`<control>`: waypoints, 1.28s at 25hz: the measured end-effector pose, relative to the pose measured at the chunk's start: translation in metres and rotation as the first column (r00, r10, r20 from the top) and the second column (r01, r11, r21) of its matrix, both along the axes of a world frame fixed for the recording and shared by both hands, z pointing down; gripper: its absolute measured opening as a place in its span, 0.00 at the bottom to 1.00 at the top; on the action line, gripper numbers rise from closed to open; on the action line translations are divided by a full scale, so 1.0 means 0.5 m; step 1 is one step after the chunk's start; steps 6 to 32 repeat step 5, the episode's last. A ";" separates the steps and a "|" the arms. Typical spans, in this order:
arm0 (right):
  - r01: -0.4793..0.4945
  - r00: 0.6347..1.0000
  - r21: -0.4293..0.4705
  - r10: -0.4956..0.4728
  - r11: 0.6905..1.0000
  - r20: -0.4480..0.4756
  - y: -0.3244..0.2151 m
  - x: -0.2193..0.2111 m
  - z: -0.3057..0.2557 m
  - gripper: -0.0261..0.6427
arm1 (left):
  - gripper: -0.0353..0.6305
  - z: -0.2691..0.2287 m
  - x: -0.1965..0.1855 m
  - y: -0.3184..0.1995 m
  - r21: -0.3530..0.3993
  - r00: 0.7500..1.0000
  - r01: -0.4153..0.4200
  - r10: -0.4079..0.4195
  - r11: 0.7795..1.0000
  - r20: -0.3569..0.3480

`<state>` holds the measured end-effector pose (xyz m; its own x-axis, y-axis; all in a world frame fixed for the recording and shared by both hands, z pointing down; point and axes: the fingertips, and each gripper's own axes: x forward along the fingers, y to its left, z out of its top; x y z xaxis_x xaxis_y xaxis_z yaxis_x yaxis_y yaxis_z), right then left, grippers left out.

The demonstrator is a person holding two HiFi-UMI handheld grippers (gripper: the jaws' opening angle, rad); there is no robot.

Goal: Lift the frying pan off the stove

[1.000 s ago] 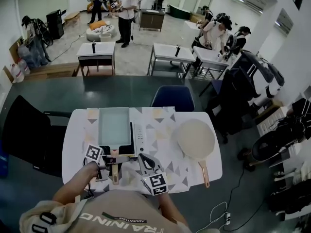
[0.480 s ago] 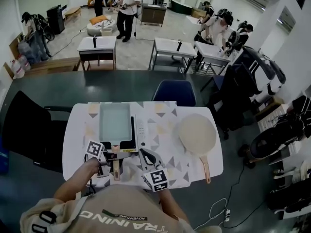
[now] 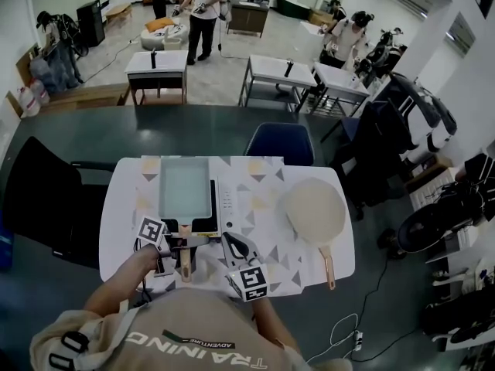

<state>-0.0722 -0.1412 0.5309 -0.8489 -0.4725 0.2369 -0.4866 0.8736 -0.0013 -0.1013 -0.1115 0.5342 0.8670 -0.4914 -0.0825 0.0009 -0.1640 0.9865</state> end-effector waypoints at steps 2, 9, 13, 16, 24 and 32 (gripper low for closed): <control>0.001 1.000 -0.003 -0.001 1.000 -0.002 0.001 -0.003 0.003 0.04 | 0.17 0.001 -0.001 0.000 -0.007 1.000 -0.002 0.002 1.000 -0.006; 0.004 1.000 -0.002 -0.004 1.000 -0.002 0.001 -0.009 0.005 0.04 | 0.17 0.004 -0.005 -0.004 -0.006 1.000 -0.004 0.004 1.000 -0.004; 0.004 1.000 -0.002 -0.004 1.000 -0.002 0.001 -0.009 0.005 0.04 | 0.17 0.004 -0.005 -0.004 -0.006 1.000 -0.004 0.004 1.000 -0.004; 0.004 1.000 -0.002 -0.004 1.000 -0.002 0.001 -0.009 0.005 0.04 | 0.17 0.004 -0.005 -0.004 -0.006 1.000 -0.004 0.004 1.000 -0.004; 0.004 1.000 -0.002 -0.004 1.000 -0.002 0.001 -0.009 0.005 0.04 | 0.17 0.004 -0.005 -0.004 -0.006 1.000 -0.004 0.004 1.000 -0.004; 0.004 1.000 -0.002 -0.004 1.000 -0.002 0.001 -0.009 0.005 0.04 | 0.17 0.004 -0.005 -0.004 -0.006 1.000 -0.004 0.004 1.000 -0.004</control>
